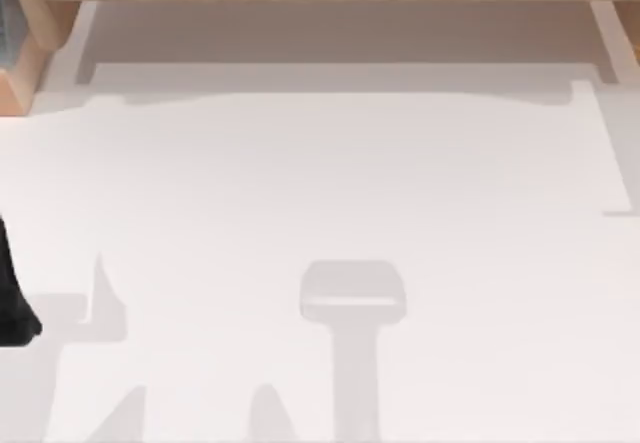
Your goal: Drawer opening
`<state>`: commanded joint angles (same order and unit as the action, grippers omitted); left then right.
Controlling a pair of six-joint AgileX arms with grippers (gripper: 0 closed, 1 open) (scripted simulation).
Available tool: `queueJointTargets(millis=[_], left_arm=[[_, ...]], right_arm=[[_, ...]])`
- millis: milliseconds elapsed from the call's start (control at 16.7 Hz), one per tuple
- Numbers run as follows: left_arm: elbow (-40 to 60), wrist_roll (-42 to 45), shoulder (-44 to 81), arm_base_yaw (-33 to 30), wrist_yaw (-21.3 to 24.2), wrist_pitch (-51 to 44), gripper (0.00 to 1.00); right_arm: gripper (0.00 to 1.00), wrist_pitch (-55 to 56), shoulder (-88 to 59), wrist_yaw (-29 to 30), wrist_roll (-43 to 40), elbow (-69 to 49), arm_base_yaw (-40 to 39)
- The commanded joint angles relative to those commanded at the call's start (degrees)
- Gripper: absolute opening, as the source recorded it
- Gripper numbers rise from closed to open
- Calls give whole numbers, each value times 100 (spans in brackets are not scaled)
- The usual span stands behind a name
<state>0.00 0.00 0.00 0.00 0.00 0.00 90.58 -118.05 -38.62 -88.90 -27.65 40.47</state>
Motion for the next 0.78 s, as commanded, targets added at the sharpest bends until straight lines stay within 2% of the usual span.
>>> queueJointTargets(millis=[540,780], left_arm=[[0,0,0,0,0,0,100],[0,0,0,0,0,0,100]], right_arm=[[98,0,0,0,0,0,0],[100,0,0,0,0,0,0]])
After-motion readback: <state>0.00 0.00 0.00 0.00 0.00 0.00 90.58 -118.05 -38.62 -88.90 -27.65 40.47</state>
